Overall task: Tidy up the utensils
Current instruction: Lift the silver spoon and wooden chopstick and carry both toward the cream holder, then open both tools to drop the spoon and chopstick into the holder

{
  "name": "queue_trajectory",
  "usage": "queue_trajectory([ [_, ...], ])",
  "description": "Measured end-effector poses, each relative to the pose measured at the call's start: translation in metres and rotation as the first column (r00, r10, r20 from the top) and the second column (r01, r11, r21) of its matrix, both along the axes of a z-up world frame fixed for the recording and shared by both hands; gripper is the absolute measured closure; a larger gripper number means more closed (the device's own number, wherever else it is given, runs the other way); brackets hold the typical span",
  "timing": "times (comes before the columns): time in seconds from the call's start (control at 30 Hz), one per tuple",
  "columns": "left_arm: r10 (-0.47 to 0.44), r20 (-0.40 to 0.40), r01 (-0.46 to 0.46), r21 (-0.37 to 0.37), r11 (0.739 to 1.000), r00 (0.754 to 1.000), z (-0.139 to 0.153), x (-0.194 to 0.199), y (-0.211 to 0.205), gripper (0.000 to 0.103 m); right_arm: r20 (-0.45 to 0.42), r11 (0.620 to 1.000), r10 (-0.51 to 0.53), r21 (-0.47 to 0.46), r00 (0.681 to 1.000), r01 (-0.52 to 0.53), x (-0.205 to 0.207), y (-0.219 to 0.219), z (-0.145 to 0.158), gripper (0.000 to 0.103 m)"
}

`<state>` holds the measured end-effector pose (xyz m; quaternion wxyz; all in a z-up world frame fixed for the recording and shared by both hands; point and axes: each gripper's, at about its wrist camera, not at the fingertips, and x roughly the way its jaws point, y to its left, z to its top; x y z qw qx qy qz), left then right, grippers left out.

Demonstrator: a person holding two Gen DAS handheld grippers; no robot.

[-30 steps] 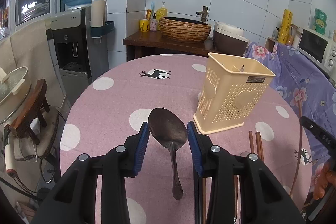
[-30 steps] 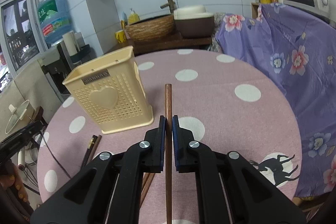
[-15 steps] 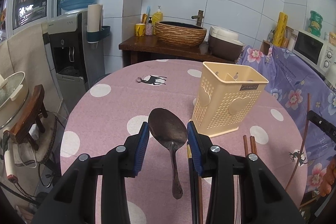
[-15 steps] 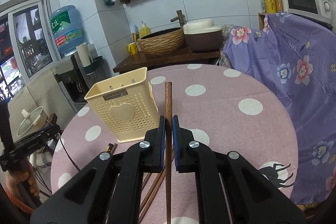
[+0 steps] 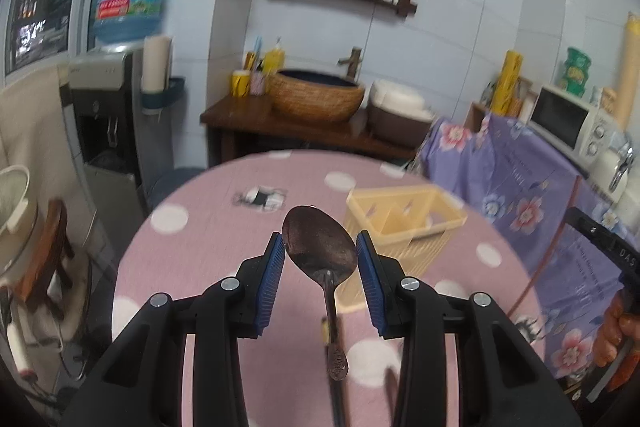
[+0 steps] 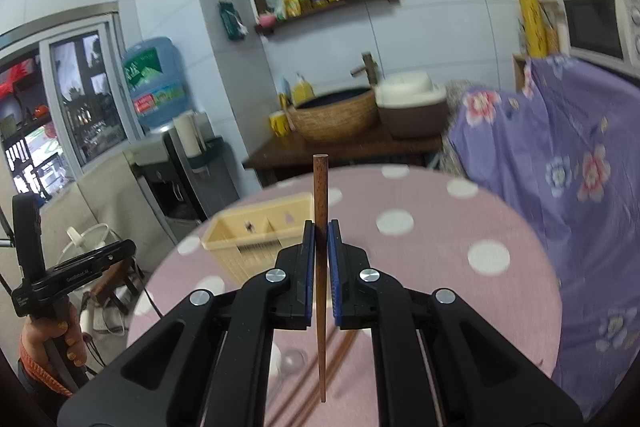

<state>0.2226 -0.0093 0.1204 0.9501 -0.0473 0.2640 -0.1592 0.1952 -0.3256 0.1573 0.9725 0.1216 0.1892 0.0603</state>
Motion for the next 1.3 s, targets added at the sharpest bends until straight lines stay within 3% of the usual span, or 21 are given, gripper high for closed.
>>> queue_trajectory([
  [0.2,-0.039,0.131,0.041,-0.011,0.999,0.991,0.073,0.028,-0.037,0.065,0.152,1.0,0.003,-0.023,0.988,0.0,0.031,0.016,0.089,0.096],
  [0.37,-0.036,0.147,0.039,-0.018,0.999,0.988,0.081,0.064,-0.069,0.065,0.194,0.999,-0.036,-0.017,0.98,0.04,0.067,0.028,0.111,0.096],
  [0.47,-0.022,0.133,0.02,0.019,1.0,0.991,0.058,0.081,-0.084,0.065,0.192,0.997,-0.051,-0.039,0.98,0.06,0.083,0.037,0.093,0.096],
  [0.63,-0.017,0.082,0.012,0.068,0.998,0.996,0.006,0.091,-0.093,0.065,0.1,0.997,-0.064,-0.043,0.993,0.068,0.109,0.043,0.038,0.095],
  [0.83,-0.017,0.05,0.012,0.103,0.995,0.999,-0.026,0.087,-0.096,0.065,0.014,0.998,-0.062,-0.024,0.998,0.063,0.118,0.043,-0.015,0.095],
  [0.93,-0.025,0.028,0.022,0.124,0.992,0.999,-0.039,0.087,-0.099,0.065,-0.003,0.998,-0.063,-0.023,0.998,0.063,0.121,0.043,-0.028,0.096],
  [1.0,-0.026,0.012,0.024,0.122,0.992,1.0,-0.046,0.088,-0.099,0.065,-0.014,0.998,-0.062,-0.023,0.998,0.062,0.122,0.043,-0.033,0.102],
  [1.3,-0.019,0.002,0.019,0.111,0.994,1.0,-0.052,0.088,-0.094,0.065,-0.016,0.998,-0.066,0.004,0.998,0.066,0.118,0.038,-0.038,0.102],
])
